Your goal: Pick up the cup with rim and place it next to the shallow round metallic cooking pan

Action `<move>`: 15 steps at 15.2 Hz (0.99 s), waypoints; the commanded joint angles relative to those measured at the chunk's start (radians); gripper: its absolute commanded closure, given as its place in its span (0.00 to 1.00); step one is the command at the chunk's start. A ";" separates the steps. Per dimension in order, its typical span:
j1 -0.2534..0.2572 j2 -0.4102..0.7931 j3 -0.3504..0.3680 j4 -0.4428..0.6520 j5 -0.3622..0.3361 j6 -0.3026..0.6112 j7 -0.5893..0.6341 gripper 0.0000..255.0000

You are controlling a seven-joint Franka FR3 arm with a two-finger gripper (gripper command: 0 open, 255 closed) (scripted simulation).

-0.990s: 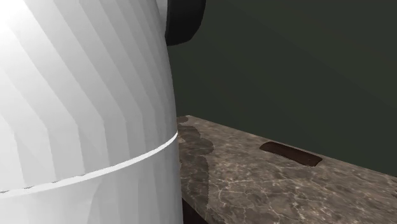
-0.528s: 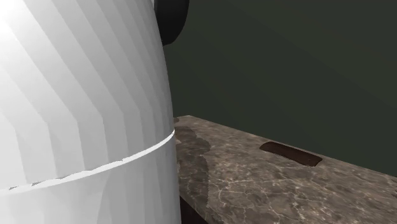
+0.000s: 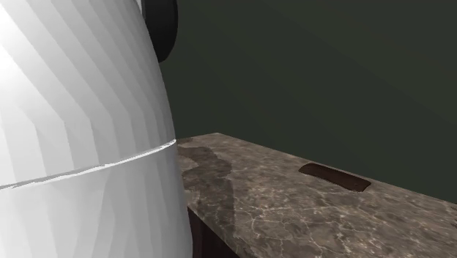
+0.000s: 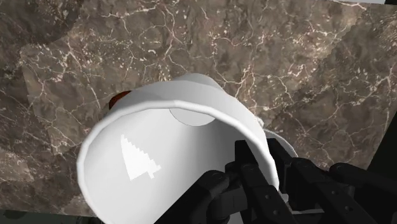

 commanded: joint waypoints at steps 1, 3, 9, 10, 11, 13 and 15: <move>0.020 0.040 0.015 0.059 0.002 -0.020 0.038 1.00; 0.039 0.085 0.029 0.124 0.004 -0.042 0.075 1.00; 0.065 0.069 0.040 0.029 -0.008 0.035 0.108 1.00; 0.066 0.060 0.040 0.003 -0.010 0.053 0.110 1.00; 0.068 0.053 0.040 -0.022 -0.012 0.070 0.111 1.00; 0.071 0.039 0.041 -0.069 -0.016 0.104 0.114 1.00; 0.074 0.027 0.042 -0.113 -0.019 0.136 0.117 1.00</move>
